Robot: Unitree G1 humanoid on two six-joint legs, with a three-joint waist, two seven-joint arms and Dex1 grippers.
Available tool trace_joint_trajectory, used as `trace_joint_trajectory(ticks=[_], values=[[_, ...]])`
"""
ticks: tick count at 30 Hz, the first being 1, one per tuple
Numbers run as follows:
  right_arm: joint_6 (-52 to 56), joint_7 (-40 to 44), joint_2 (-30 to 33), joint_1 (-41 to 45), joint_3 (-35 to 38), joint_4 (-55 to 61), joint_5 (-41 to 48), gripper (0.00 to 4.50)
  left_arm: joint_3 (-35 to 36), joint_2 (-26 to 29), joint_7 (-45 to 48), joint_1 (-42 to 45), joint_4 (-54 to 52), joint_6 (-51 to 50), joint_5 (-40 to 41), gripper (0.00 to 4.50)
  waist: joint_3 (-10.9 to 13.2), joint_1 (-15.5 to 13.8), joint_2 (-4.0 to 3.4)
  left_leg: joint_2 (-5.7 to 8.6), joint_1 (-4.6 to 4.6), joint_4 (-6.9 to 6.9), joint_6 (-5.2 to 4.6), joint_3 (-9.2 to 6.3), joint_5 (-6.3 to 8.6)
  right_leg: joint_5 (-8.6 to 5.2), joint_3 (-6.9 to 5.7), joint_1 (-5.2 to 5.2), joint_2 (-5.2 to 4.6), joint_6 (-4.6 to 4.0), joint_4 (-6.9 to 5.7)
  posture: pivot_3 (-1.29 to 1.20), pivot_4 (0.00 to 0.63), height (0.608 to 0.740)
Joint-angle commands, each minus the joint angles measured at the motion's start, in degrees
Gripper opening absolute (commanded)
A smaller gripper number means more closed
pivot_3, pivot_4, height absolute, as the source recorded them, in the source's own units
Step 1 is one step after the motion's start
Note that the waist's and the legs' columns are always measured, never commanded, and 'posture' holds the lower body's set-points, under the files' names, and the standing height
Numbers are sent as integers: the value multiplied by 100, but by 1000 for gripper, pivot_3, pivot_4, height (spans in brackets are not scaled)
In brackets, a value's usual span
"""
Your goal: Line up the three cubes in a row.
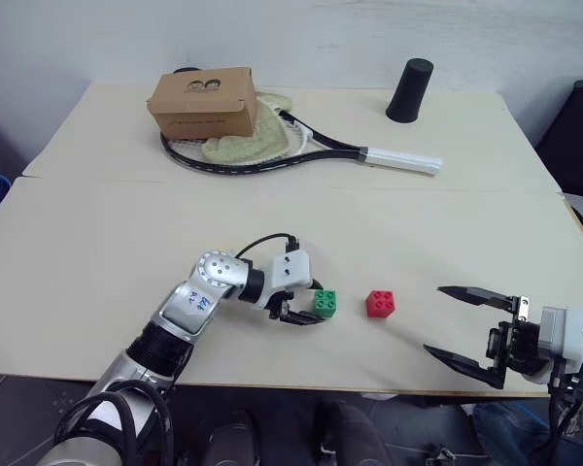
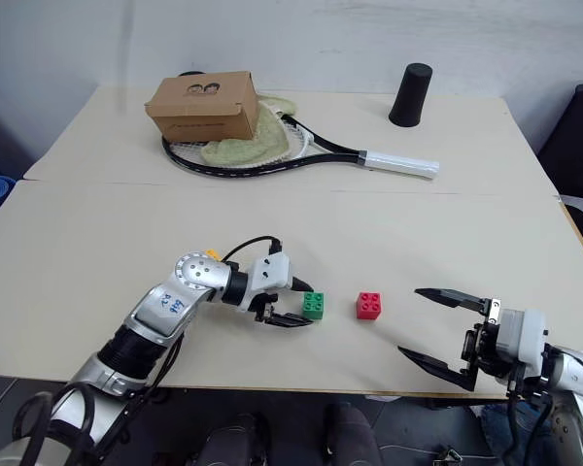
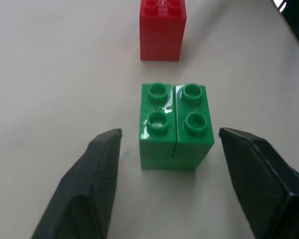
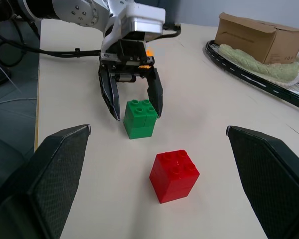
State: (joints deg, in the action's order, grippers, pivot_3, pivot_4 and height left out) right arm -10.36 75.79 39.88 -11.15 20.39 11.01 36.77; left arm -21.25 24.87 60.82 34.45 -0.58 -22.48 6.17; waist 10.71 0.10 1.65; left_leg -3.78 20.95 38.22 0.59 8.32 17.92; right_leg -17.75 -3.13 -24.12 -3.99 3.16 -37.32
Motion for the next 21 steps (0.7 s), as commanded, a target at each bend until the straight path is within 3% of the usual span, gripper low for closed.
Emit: trace_joint_trajectory(ticks=[1,6,8,11,13,18,21], values=[[-120,90,-50,94,-6,-30,45,4500,412,145,92,103,-607,209,304,3485,0,4,-1,-1,-1,0,0,0,0,0,0,0,-9,0,0,0,150,740],[-115,108,-143,296,-167,-90,41,4500,1236,608,255,-39,-1140,338,868,3485,0,18,-1,-3,-4,-1,2,1,-1,0,0,0,-19,-1,-4,0,150,740],[40,97,-168,389,-301,-122,76,4500,1898,1093,467,-537,-1138,742,1073,3485,-2,41,-4,-4,-6,-1,3,2,-2,-1,1,0,-19,-1,-5,0,150,740],[160,54,-245,587,-478,-218,57,4500,2987,1501,605,-1598,-991,1497,1423,4111,-3,140,-9,-5,-37,-25,10,11,1,-10,9,5,-24,-16,-7,0,150,740],[72,76,-346,787,-569,-314,24,4500,3706,1592,503,-2214,-720,1635,1630,4436,-2,152,-6,-6,-42,-27,11,6,2,-13,7,7,-26,-19,-10,0,150,740],[-46,228,-531,1306,-855,-605,-104,4500,5048,1975,467,-3354,685,2110,1676,4436,1,147,-2,-3,-53,-24,-4,-3,16,-13,-4,25,-37,-19,-7,0,150,740],[-109,303,-576,1518,-934,-784,-146,4500,5301,2192,555,-3699,1299,2165,1704,4436,1,147,-2,-4,-58,-26,-29,-2,38,-14,-8,26,-42,-21,-5,0,150,740]])
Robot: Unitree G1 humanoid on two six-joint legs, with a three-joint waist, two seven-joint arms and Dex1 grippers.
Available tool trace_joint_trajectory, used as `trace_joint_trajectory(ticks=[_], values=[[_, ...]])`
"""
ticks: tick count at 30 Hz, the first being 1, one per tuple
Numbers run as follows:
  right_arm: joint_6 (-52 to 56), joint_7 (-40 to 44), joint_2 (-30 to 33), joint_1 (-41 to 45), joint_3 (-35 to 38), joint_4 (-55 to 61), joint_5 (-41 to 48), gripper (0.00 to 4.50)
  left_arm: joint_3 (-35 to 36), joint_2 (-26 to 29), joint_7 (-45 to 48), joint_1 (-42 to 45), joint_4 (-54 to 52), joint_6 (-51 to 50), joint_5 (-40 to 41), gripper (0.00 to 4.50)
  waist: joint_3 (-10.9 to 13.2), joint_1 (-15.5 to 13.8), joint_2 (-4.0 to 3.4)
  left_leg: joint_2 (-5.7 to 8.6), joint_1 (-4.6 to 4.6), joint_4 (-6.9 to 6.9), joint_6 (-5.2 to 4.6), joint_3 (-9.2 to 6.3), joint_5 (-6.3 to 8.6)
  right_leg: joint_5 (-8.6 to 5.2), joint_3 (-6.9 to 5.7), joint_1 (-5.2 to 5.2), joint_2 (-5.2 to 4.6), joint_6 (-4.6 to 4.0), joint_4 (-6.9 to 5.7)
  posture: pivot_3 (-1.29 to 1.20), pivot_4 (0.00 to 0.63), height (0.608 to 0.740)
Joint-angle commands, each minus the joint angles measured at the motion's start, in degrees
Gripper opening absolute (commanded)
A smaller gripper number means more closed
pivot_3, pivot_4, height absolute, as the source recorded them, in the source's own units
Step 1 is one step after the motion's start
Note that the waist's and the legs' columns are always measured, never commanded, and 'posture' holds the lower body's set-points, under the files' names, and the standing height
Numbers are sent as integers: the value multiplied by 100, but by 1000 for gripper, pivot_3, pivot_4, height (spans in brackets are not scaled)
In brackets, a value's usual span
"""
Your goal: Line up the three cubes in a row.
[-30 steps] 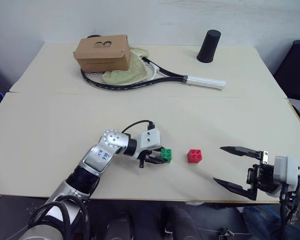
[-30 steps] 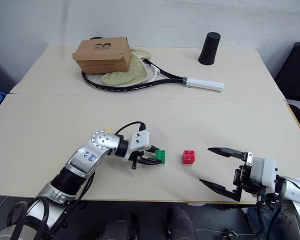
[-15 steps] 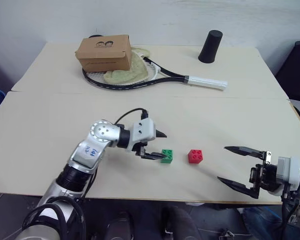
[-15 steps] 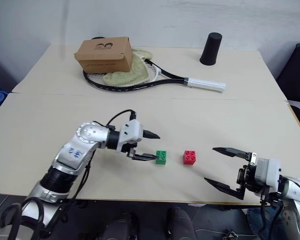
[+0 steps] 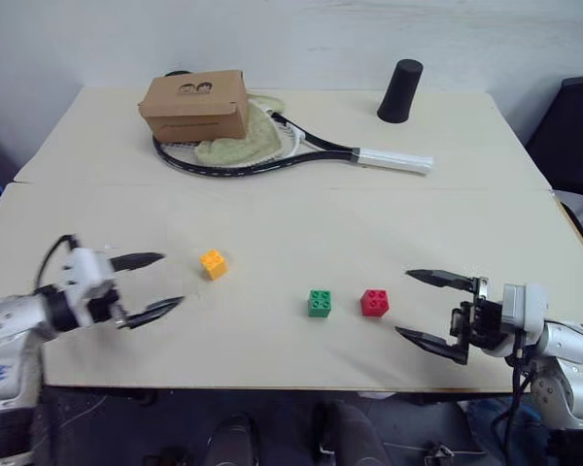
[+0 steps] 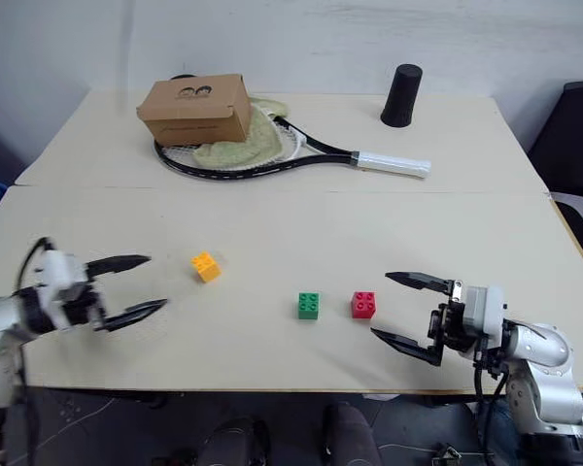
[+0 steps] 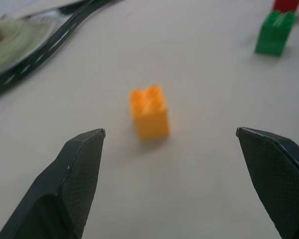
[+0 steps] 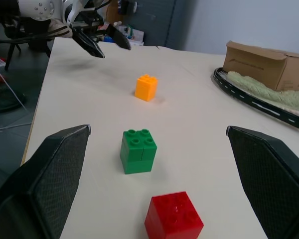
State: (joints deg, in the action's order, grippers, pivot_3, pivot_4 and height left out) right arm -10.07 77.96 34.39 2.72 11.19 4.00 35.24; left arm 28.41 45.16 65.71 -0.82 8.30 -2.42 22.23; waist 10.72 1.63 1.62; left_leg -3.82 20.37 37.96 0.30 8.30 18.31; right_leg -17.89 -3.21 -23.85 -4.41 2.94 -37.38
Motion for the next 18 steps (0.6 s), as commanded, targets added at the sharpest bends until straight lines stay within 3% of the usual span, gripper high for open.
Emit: trace_joint_trajectory(ticks=[1,4,10,18], values=[[-177,99,-43,197,-22,-151,-16,4500,340,225,129,-215,605,275,62,4436,0,-22,0,0,0,-1,-2,0,3,-1,-2,0,-2,-1,2,0,150,740],[-412,147,-104,360,-5,-352,-99,4500,115,278,271,-177,683,313,38,4436,0,-72,1,3,3,1,-11,-7,12,0,-19,8,-15,0,10,0,150,740],[-652,310,-60,332,57,-578,-89,4500,-885,-259,-177,1083,208,-331,116,4436,-1,-191,1,9,3,3,-12,-15,13,3,-30,21,-23,3,14,0,150,740],[-763,432,-24,-33,262,-546,24,4500,-2034,-895,-767,2249,1221,-215,-718,4436,-2,-35,2,0,-6,2,25,10,2,3,-13,16,5,5,9,0,150,740]])
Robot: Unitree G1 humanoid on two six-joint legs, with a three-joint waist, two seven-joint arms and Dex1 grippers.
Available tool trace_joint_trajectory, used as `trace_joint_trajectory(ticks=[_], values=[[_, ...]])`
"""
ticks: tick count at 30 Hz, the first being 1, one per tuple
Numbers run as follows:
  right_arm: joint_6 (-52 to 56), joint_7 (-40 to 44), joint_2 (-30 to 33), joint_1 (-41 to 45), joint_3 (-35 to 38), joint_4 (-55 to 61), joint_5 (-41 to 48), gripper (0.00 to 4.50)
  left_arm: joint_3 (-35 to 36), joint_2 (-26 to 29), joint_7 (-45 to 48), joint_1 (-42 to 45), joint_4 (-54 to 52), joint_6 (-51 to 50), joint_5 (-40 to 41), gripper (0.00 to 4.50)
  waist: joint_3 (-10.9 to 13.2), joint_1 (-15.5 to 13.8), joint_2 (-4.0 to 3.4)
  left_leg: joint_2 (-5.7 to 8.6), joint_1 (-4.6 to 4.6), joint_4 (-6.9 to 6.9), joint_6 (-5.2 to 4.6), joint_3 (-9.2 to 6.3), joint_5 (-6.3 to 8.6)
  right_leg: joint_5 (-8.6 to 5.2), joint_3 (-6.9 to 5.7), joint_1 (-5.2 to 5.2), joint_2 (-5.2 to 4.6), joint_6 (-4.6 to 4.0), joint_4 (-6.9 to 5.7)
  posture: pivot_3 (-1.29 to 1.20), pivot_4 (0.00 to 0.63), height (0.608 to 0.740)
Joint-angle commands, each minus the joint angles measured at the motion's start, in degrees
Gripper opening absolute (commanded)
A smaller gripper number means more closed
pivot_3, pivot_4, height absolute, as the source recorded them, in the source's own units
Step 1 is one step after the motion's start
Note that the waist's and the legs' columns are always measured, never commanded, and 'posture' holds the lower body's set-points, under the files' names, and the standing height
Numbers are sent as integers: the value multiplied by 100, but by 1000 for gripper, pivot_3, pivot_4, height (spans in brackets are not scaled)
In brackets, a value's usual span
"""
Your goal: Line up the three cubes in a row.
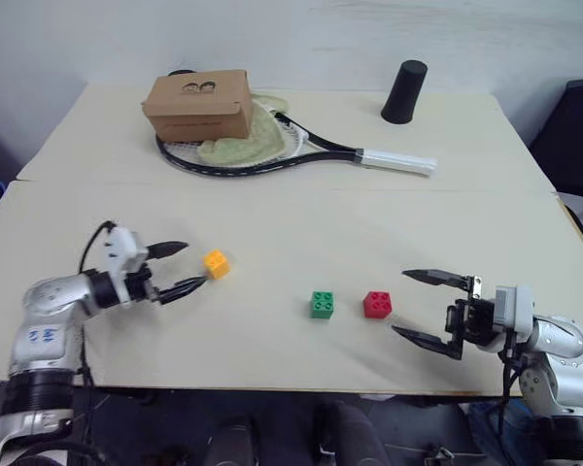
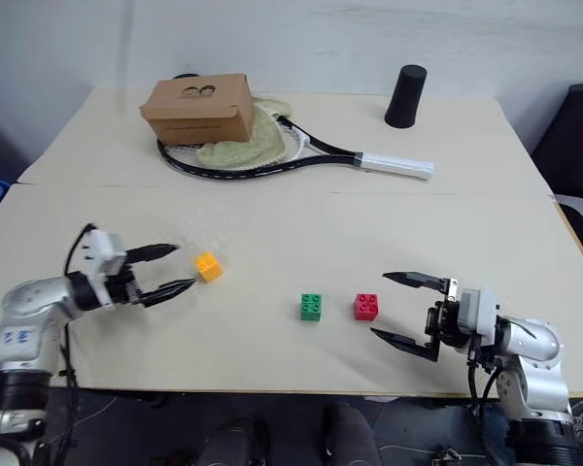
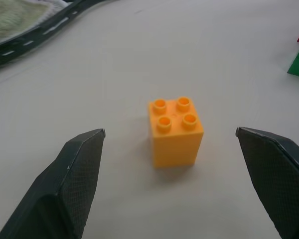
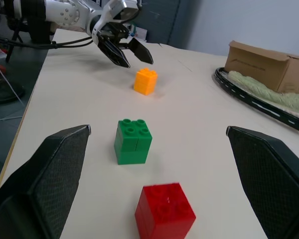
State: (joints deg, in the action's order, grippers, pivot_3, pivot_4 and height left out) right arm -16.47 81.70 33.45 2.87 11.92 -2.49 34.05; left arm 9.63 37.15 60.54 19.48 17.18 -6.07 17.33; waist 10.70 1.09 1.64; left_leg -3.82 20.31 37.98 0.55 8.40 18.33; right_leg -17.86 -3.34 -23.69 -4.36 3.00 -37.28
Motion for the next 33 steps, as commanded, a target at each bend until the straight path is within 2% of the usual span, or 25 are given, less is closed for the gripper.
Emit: trace_joint_trajectory(ticks=[1,3,6,10,11,15,18,25,33], values=[[-140,71,67,-81,205,100,150,4500,-212,-166,-177,302,404,76,-171,4264,0,37,1,0,0,0,-1,-1,0,0,-1,-1,0,0,-1,0,150,740],[-151,62,65,-107,204,117,149,4500,-289,-218,-128,407,527,75,-179,3874,0,51,1,0,0,1,-2,-2,0,0,-1,-1,-1,0,-3,0,150,740],[-118,-64,68,-173,192,285,127,4500,-377,-229,-279,584,864,353,-379,2878,0,51,1,0,0,1,4,-2,-3,0,2,-3,0,0,-4,0,150,740],[5,-310,117,-324,204,597,78,4500,-394,-149,95,568,779,357,-210,1635,0,43,0,0,1,1,5,-4,-3,0,2,-2,-4,0,-3,0,150,740],[57,-389,138,-365,212,697,72,4500,-430,-106,243,537,700,386,-188,1494,0,41,0,1,1,1,5,-3,-3,0,2,-2,-5,1,-2,0,150,740],[362,-713,259,-548,229,1192,102,4500,-824,58,1228,467,478,1139,-300,1508,0,39,0,1,2,1,6,-3,-3,0,2,-3,-6,0,-2,0,150,740],[609,-903,391,-673,253,1514,159,4500,-1173,-89,1687,652,444,1324,-284,1508,0,30,0,2,2,1,6,-4,-3,0,2,-2,-7,0,0,0,150,740],[1138,-1182,620,-787,367,2025,324,4500,-1754,-561,1984,1176,1077,1713,-585,1508,0,-52,1,7,5,8,-2,-5,1,0,2,-1,-5,2,1,0,150,740],[1430,-1417,687,-912,537,2422,421,4500,-1915,-731,2229,1556,1920,2215,-740,1508,0,-85,1,3,5,9,-4,-4,2,0,0,-1,3,2,4,0,150,740]])
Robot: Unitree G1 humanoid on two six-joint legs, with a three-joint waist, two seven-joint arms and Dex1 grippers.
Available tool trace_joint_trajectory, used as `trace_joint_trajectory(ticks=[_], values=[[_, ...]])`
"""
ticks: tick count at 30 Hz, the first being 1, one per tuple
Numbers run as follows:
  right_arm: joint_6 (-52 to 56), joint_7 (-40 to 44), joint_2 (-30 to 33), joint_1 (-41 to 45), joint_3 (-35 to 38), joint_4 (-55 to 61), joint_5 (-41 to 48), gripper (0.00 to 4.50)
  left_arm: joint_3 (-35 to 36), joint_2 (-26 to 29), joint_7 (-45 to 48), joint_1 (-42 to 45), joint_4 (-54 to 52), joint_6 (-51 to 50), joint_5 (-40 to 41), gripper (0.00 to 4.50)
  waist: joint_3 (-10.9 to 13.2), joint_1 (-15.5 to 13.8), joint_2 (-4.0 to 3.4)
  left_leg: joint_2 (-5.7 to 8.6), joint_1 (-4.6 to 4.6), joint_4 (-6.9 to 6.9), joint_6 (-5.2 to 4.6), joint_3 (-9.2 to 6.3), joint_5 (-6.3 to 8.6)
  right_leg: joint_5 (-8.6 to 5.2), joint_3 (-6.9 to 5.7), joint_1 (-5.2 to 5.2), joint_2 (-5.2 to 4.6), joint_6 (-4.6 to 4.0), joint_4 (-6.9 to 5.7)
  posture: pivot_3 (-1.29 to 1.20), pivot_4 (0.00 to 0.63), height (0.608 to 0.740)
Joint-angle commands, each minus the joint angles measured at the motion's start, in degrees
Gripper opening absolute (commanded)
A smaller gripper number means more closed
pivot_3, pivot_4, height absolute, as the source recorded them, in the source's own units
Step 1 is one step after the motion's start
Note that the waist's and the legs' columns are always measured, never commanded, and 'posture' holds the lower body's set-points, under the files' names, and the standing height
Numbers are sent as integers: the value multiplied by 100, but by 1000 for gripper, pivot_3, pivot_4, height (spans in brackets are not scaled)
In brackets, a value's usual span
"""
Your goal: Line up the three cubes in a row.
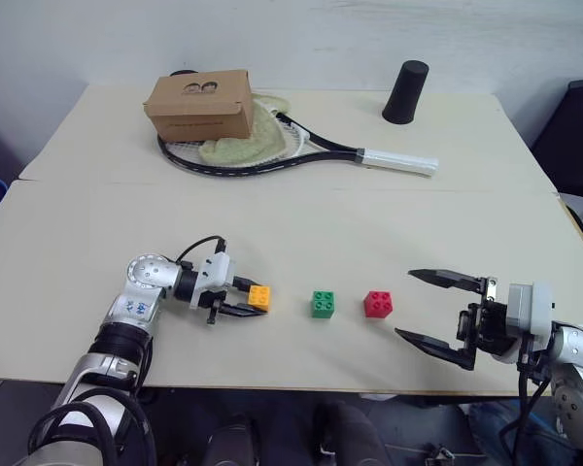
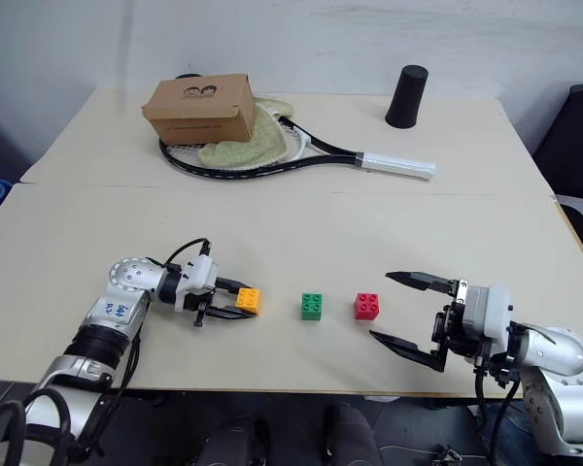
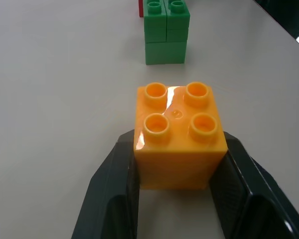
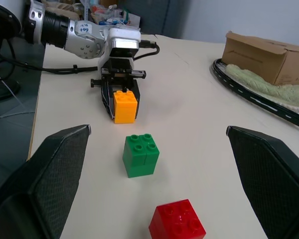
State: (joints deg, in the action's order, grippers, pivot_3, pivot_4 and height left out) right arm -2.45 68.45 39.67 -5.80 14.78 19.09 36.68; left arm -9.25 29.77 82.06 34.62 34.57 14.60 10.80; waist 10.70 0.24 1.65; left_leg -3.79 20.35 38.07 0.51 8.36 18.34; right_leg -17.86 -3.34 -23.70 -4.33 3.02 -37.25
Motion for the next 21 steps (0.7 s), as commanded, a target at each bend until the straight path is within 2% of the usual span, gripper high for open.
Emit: trace_joint_trajectory(ticks=[1,12,14,21], values=[[48,-110,60,-61,263,301,166,4500,-40,10,111,63,254,215,-112,1508,0,-4,0,0,0,0,0,0,0,0,-1,0,0,1,0,0,150,740],[-24,-124,-122,21,31,79,-30,4500,-148,-179,269,374,781,363,-235,1508,0,-14,0,2,-1,1,-26,-1,11,1,-24,1,0,2,-1,0,150,740],[-91,-50,-157,59,7,-47,-71,4500,-114,-144,210,360,744,214,-232,2226,0,-20,0,3,0,3,-28,-4,12,2,-27,5,-1,4,3,0,150,740],[-182,273,-5,252,107,-376,-39,4500,314,303,115,33,115,18,37,4012,0,26,0,1,2,2,-31,-6,13,4,-32,4,0,7,7,0,150,740]])
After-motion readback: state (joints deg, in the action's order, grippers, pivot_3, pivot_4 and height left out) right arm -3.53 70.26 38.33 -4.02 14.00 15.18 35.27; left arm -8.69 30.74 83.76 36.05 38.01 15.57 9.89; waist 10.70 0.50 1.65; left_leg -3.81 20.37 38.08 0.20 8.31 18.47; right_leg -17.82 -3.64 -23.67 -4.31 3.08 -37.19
